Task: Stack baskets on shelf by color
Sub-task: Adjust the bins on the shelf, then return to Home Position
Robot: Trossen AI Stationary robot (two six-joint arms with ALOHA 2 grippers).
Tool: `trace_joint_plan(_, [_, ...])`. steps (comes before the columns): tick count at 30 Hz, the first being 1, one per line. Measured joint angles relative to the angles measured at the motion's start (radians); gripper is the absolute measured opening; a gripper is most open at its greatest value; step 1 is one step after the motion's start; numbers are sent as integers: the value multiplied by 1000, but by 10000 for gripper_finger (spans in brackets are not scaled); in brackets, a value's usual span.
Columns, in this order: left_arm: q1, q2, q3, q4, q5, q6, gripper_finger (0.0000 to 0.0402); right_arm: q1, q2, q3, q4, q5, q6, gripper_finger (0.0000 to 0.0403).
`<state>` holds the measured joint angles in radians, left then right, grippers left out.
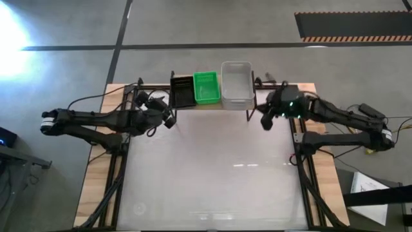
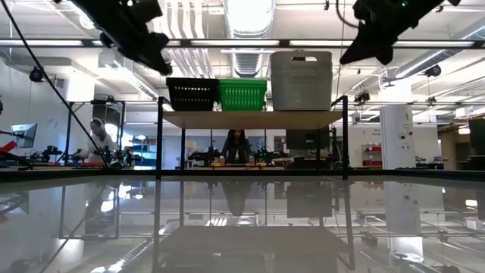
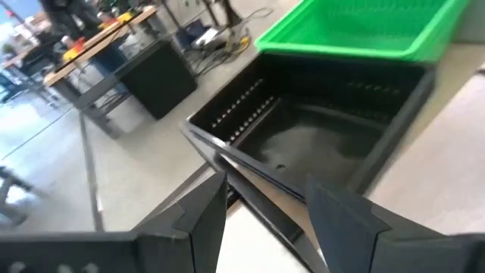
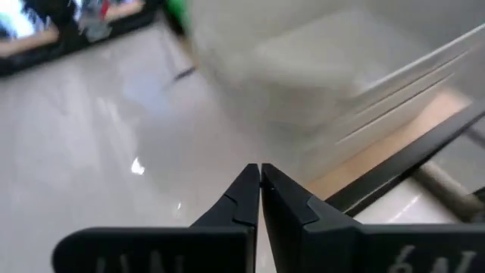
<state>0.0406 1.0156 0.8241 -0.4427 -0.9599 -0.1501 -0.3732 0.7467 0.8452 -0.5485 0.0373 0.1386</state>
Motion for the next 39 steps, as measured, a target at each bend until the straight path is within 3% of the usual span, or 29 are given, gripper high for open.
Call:
trace_joint_plan(6, [8, -55, -19, -3, -9, 0, 164, 138, 40, -100, 59, 222, 37, 9])
trace_joint_plan(11, [146, -49, -9, 20, -1, 47, 164, 194, 80, -110, 88, 373, 44, 9])
trace_joint_plan(19, [427, 30, -6, 217, 300, 136, 163, 226, 88, -110, 124, 382, 33, 9])
trace_joint_plan(29, [484, 168, 1, 420, 337, 241, 163, 227, 87, -110, 120, 381, 47, 9])
trace_joint_plan(39, [495, 186, 2, 597, 322, 378, 163, 259, 87, -110, 119, 380, 63, 9])
